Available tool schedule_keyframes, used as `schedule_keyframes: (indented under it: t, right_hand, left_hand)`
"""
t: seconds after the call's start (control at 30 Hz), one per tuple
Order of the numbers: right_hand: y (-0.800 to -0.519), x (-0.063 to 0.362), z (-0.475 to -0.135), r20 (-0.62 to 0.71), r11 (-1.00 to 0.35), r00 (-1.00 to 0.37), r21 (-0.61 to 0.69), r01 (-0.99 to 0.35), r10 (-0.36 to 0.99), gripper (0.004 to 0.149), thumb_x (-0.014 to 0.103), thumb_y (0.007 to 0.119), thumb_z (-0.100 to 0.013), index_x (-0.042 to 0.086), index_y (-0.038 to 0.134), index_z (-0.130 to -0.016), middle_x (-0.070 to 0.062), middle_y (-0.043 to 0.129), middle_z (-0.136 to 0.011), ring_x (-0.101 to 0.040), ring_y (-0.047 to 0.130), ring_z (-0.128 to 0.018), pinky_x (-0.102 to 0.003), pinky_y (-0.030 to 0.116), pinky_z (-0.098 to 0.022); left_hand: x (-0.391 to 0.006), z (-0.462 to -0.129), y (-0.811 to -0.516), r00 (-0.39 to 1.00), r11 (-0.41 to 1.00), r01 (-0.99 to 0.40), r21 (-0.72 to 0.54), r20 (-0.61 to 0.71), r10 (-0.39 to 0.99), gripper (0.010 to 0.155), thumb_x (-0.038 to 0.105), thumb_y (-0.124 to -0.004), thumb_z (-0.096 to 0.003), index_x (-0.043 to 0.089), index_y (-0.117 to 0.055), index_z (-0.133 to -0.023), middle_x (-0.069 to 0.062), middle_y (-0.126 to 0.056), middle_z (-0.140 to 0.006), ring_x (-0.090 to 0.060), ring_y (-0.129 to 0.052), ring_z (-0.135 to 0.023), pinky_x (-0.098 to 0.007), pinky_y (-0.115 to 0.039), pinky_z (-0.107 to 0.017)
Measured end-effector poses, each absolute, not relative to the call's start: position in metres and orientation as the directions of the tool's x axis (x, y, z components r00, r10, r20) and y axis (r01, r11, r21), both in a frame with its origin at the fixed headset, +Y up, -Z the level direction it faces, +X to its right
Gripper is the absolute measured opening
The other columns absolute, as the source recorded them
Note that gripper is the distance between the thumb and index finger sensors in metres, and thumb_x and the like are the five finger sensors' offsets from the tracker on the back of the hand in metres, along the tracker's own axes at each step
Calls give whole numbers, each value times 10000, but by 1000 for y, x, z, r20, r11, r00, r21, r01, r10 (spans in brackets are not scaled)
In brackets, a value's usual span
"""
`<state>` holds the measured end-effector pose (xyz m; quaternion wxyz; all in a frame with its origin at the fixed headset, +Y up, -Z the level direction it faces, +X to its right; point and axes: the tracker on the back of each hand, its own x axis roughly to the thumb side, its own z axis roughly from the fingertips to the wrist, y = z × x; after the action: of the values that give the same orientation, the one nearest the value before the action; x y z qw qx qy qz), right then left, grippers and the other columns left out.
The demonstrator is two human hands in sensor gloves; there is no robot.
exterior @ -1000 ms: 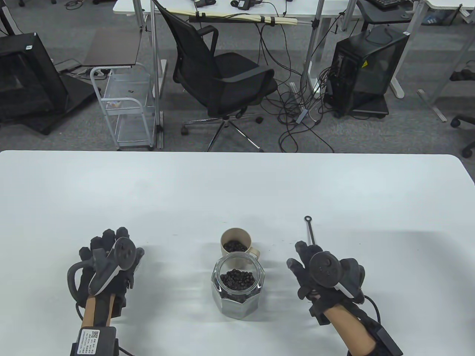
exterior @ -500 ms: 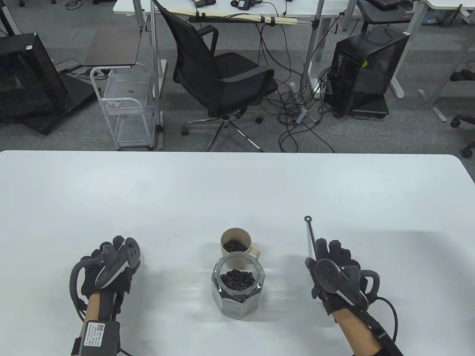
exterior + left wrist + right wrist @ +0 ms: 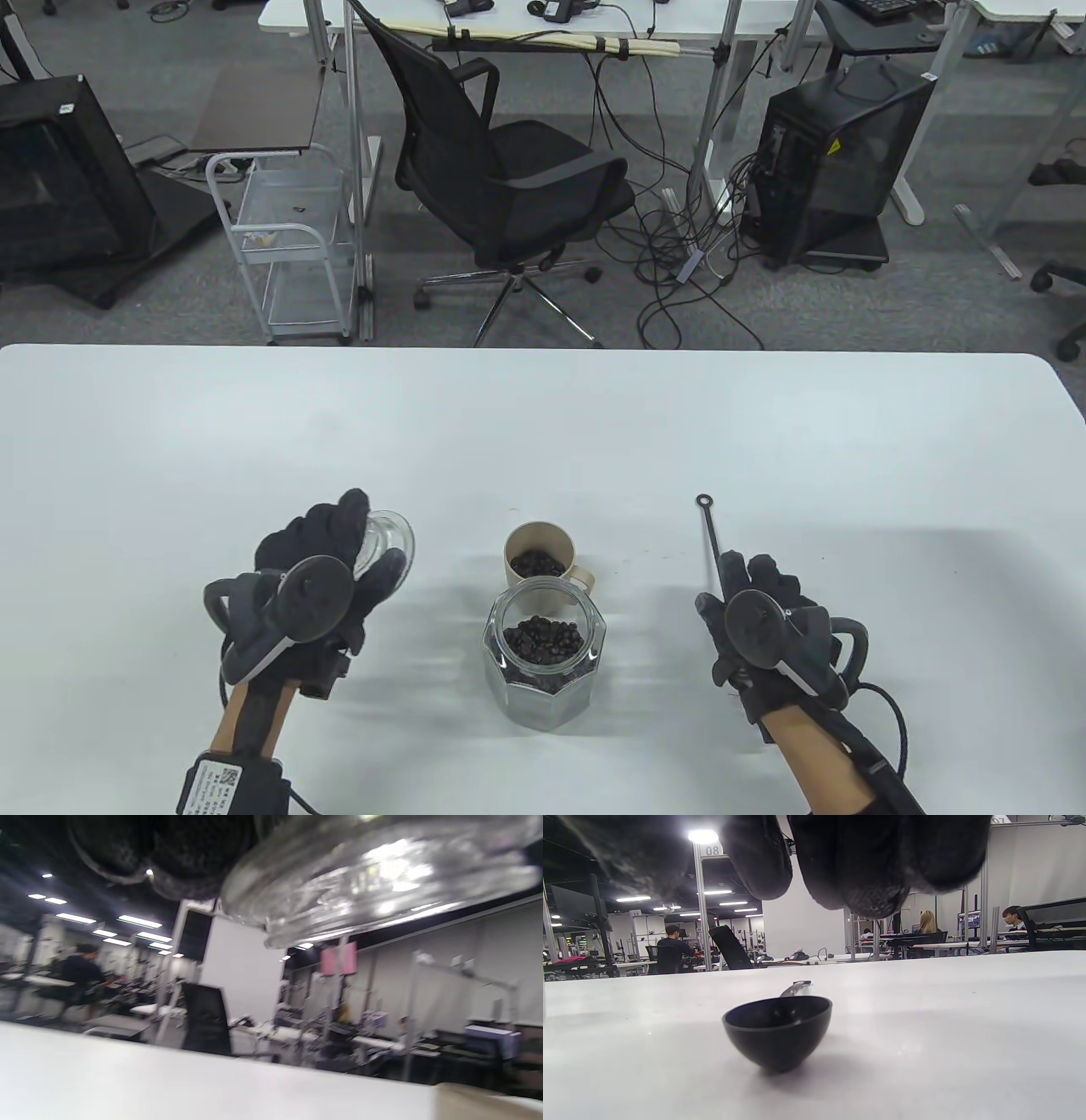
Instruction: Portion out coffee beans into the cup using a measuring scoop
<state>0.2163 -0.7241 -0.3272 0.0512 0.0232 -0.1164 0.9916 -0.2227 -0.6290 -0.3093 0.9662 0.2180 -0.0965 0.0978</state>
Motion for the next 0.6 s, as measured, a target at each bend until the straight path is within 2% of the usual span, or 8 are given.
schedule_keyframes:
  t: [0.13,0.33,0.6]
  right_hand:
    - [-724,216,-327,60,-970,-993,-217,-113,102,665,553,779,-492,156,758,-1025,-340,799,-972,-471,858,-758,-542,763,-470]
    - [-721,216,-325,68,-966,-989,-219,-140,128,662,552,779,-493,154,762,-1023,-340,801,-971,-472,859,-756,-543,763,-468]
    - [-721,213,-323,85,-966,-987,-212,-149,134,661,552,778,-493,152,766,-1020,-340,805,-968,-472,861,-753,-542,764,-467]
  left_hand:
    - [-160,-294,-607,925,907,-195,373,377,44,898,855,-475,-446,237,-609,-1084,-17,-862,-896,-198,-930,-541,-559,-737,-649]
    - [-91,-284,-611,867,931,-44,362,476,-144,903,860,-470,-443,238,-617,-1080,-4,-866,-895,-203,-932,-583,-575,-722,-670]
    - [-66,-283,-631,855,918,64,392,453,-253,903,852,-464,-440,236,-614,-1083,3,-865,-908,-216,-930,-635,-590,-704,-691]
